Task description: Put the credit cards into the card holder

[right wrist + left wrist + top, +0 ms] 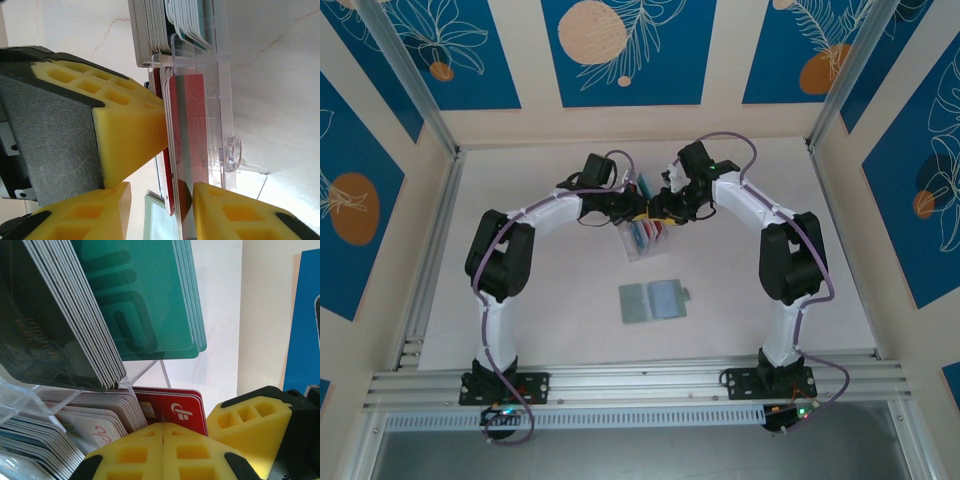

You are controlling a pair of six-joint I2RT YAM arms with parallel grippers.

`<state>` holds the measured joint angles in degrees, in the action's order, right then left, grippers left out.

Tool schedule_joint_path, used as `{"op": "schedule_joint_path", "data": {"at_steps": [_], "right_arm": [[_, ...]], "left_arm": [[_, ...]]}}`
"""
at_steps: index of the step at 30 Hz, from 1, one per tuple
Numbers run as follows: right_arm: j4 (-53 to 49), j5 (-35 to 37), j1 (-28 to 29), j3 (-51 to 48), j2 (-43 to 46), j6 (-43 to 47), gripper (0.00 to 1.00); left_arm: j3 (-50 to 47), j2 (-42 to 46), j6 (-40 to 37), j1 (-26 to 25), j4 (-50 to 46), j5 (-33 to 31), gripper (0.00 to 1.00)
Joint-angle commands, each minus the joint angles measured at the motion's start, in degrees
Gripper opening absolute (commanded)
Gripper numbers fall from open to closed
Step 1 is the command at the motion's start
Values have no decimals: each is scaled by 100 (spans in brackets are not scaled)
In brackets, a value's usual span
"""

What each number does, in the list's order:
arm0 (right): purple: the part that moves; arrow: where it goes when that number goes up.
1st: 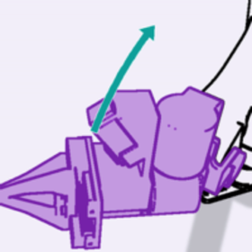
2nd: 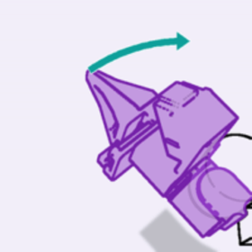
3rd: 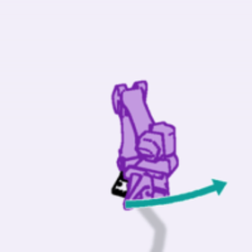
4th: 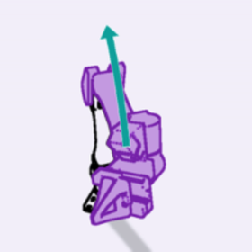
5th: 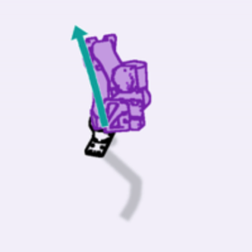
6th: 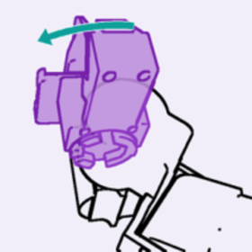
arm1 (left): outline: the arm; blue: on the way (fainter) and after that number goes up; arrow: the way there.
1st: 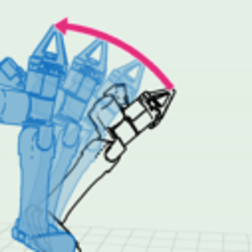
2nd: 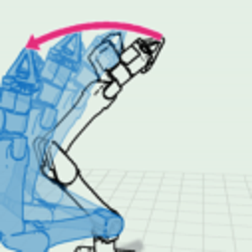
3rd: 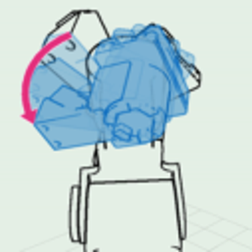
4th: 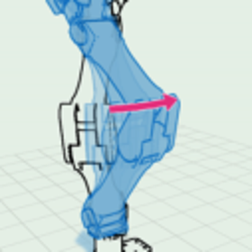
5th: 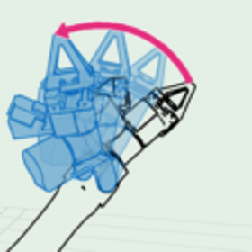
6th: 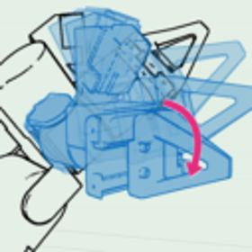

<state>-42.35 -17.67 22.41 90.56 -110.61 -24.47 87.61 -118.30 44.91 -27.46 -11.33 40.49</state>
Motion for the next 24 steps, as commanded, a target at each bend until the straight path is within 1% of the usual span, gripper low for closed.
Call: {"op": "schedule_joint_path", "data": {"at_steps": [1,9,15,24], "right_arm": [[1,-183,123,171,-255,-58,38],[51,-289,105,249,-115,-93,37],[16,-292,70,295,-90,-93,34],[-2,-272,1,319,-32,-102,32]], "left_arm": [[45,-132,27,-13,-35,82,0],[19,-224,-17,-44,-44,82,0],[45,-272,-76,-92,-110,51,0],[28,-281,-150,-93,-203,3,0]]}}
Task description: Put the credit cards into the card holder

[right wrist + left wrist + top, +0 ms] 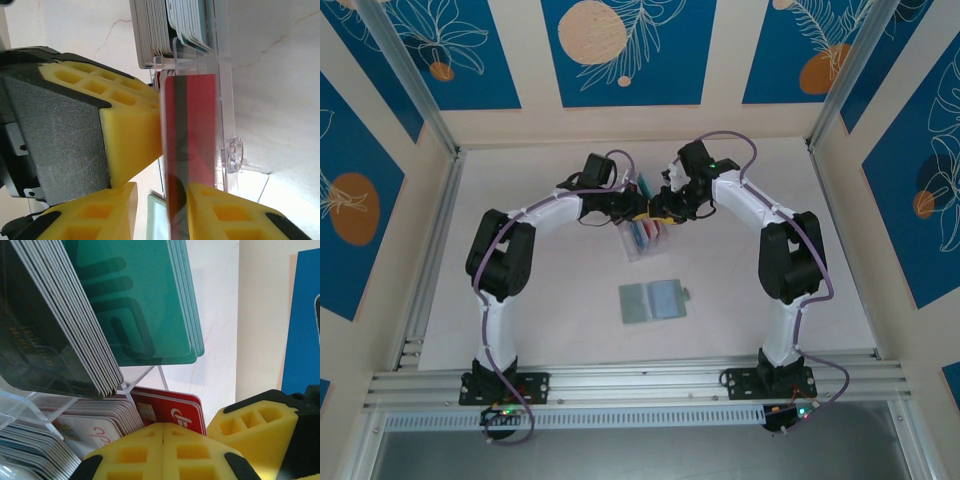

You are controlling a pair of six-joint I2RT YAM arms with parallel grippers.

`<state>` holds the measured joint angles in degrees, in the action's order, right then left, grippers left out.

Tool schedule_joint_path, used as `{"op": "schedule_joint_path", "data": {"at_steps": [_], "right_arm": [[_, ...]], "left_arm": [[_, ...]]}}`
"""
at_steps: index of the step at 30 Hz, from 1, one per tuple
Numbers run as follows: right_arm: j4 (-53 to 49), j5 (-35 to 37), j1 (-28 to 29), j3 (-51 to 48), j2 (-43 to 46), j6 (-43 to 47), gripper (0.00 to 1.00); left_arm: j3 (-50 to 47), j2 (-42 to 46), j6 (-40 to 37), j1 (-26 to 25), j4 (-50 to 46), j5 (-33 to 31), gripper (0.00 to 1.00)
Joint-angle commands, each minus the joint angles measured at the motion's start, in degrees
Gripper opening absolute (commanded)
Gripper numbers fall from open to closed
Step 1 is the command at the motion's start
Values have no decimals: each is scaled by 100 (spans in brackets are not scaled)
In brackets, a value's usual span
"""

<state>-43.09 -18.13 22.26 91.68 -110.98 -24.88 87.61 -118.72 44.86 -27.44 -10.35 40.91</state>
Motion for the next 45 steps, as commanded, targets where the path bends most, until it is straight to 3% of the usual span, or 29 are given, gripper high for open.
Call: {"op": "schedule_joint_path", "data": {"at_steps": [1,45], "right_arm": [[67,-226,7,218,13,-69,31],[-190,-78,-107,398,118,-43,17]], "left_arm": [[28,-240,-144,-95,-301,-47,0],[72,-372,-238,-120,-412,-149,0]]}}
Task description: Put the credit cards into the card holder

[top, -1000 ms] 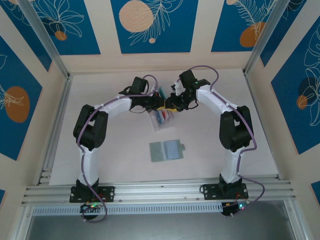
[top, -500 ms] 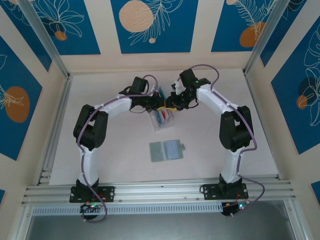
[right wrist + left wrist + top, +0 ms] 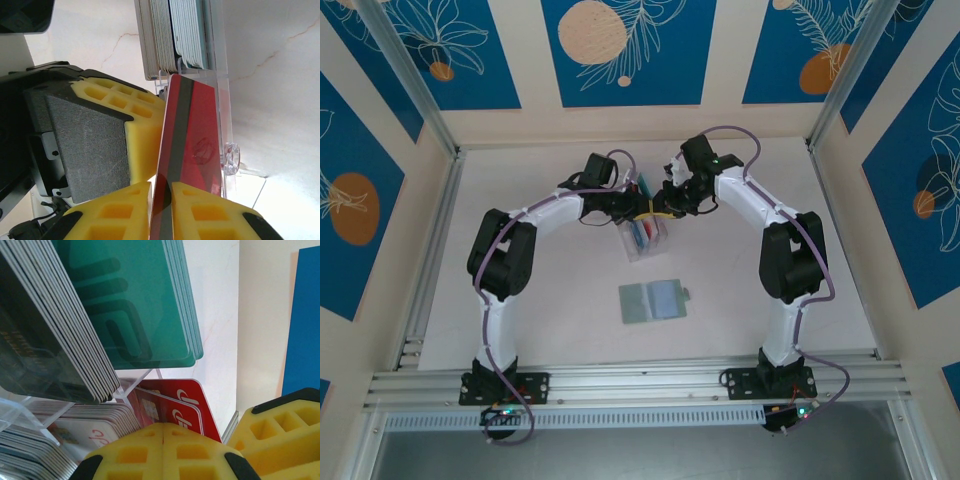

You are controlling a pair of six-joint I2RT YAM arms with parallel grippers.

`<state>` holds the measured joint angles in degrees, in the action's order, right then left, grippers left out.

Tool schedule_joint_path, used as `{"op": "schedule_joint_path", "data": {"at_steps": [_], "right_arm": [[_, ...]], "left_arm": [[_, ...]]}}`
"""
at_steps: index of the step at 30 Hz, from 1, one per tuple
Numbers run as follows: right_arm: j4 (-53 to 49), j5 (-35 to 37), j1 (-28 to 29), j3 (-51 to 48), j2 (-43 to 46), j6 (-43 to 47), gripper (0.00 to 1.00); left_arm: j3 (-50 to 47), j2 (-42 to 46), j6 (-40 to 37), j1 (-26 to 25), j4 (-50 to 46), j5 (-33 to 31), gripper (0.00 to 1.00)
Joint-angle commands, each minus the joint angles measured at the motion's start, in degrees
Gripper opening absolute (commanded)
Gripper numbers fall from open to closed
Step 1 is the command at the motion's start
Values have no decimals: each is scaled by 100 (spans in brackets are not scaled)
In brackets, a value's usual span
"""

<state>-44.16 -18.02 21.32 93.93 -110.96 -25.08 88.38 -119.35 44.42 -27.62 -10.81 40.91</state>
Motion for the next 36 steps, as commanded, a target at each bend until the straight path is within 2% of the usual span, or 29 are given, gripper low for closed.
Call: {"op": "schedule_joint_path", "data": {"at_steps": [1,8,23,36], "right_arm": [[-88,-83,-20,170,120,-23,16],[-164,52,-58,146,203,-15,12],[-517,919,-111,144,477,27,3],[-561,1645,-96,117,953,-54,0]], "left_arm": [[-7,-311,-196,-104,-371,-152,0],[-5,-299,-206,-104,-396,-169,0],[142,-128,-162,-78,-448,-74,0],[137,851,-183,230,-628,82,0]]}}
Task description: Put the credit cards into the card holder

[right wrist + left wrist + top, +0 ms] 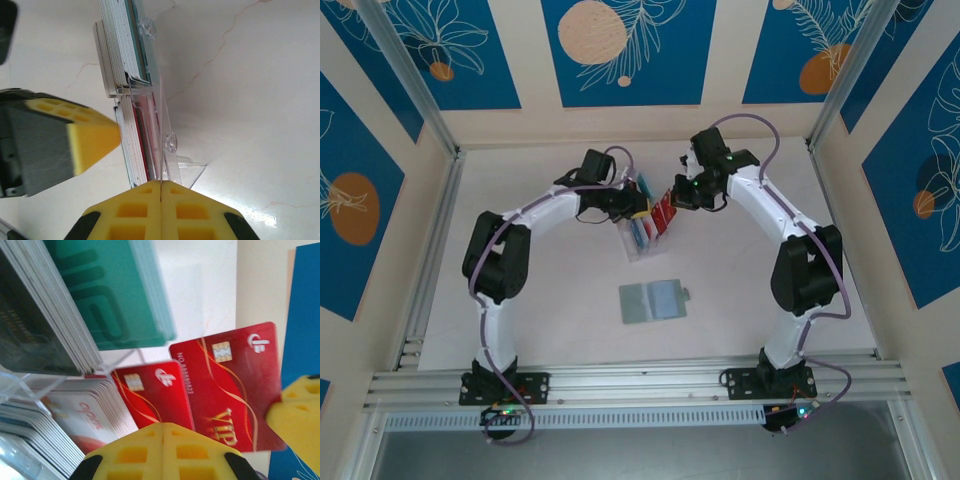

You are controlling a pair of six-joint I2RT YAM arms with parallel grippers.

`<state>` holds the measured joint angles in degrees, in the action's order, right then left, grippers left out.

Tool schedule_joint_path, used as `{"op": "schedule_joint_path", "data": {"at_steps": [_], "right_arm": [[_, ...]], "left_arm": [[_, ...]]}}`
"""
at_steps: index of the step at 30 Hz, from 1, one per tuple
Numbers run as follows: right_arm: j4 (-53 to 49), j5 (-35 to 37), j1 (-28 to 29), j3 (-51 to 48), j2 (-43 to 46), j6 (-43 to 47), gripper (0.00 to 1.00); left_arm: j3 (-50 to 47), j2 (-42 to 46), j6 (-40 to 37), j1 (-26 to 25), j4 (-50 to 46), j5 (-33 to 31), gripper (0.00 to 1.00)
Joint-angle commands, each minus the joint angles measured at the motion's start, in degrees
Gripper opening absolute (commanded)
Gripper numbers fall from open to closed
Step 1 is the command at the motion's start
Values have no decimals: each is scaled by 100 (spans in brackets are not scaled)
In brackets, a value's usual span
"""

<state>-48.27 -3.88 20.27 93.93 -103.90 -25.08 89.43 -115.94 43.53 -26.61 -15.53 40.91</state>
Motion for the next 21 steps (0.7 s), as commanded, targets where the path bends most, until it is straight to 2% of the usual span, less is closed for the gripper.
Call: {"op": "schedule_joint_path", "data": {"at_steps": [1,6,12,17,21], "right_arm": [[-138,283,3,93,301,-63,0],[-98,618,4,-55,596,-166,0],[122,1036,6,-670,1415,-319,0],[518,785,190,-1821,2509,-423,0],[996,13,374,-2952,3406,-543,0]], "left_arm": [[-13,609,-99,153,-162,71,0],[-343,1114,-233,200,-290,16,0],[-1260,1865,-623,139,-616,-130,0],[-2185,2446,-979,-142,-927,-440,0],[-2777,2578,-1093,-469,-957,-519,0]]}}
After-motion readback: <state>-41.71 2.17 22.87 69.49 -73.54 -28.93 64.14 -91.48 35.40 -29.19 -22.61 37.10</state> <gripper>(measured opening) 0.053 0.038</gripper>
